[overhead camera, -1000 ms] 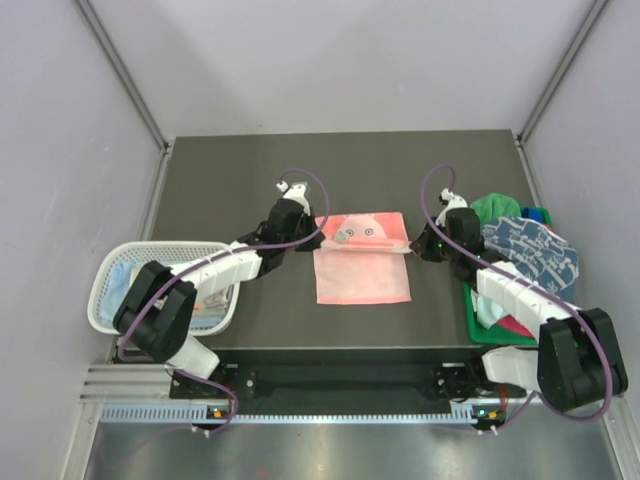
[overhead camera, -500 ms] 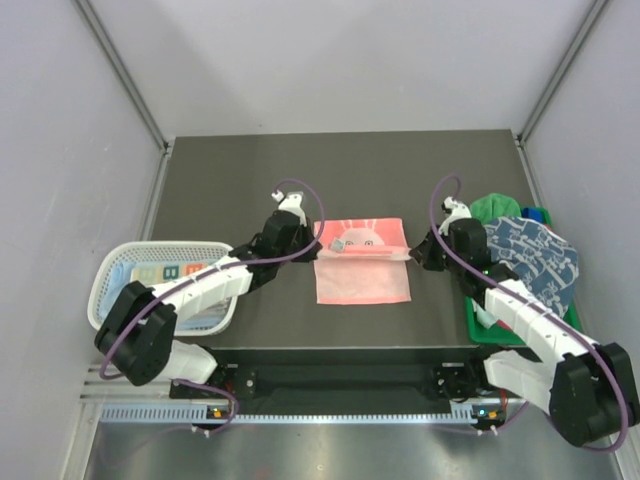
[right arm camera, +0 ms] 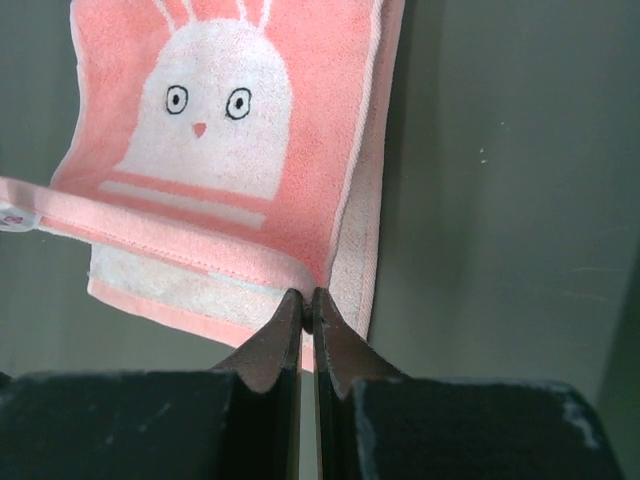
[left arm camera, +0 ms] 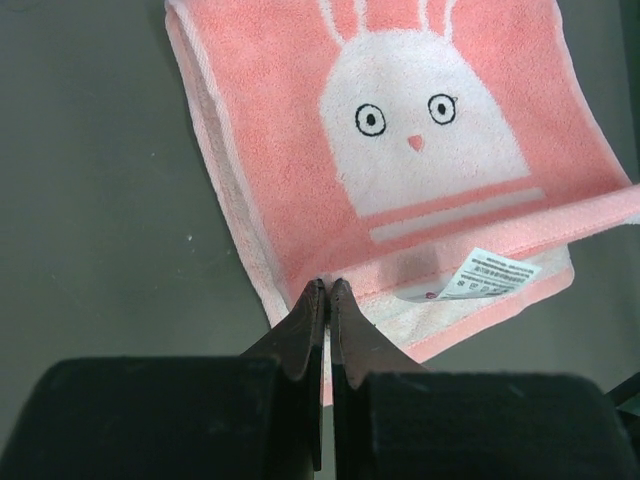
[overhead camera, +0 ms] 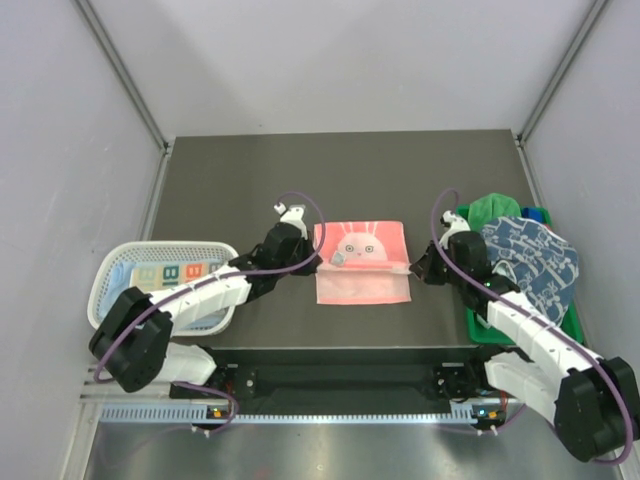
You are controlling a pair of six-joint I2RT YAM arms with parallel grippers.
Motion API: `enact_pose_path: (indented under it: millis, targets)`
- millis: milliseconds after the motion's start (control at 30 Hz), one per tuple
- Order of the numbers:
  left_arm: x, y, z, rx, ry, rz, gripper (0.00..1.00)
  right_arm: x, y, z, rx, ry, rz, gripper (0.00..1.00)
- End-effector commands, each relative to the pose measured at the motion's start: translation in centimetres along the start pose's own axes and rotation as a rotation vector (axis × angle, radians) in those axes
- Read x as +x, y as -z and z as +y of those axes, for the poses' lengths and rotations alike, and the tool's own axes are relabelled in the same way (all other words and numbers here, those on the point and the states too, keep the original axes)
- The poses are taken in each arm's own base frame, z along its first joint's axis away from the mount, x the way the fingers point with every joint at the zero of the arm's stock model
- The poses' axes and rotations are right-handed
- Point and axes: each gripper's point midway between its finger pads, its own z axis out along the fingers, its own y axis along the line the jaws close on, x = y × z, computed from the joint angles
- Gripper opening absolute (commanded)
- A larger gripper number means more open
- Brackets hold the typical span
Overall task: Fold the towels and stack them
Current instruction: Fold the towel
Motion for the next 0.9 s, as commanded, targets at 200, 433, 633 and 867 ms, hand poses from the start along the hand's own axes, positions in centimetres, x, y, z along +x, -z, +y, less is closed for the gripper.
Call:
enact_pose_path:
  millis: [200, 433, 633, 867]
  targets:
    - [0.9, 1.8, 2.0, -0.08, -0.011, -0.001, 0.0, 0.3, 0.5, -0.6, 0.047, 0.01, -0.017, 0.0]
    - [3.0, 1.7, 2.4, -0.081, -0.014, 0.048, 0.0, 2.1, 0.0, -1.8, 0.085, -0.005, 0.018, 0.0]
    - [5.0, 1.4, 2.5, -0.062, -0.008, 0.092, 0.0, 3.2, -0.4, -2.4, 0.105, -0.025, 0.045, 0.01]
    - [6.9, 1.0, 2.9, -0.062, -0.006, 0.14, 0.0, 3.8, -0.6, -2.8, 0.13, -0.056, 0.06, 0.04]
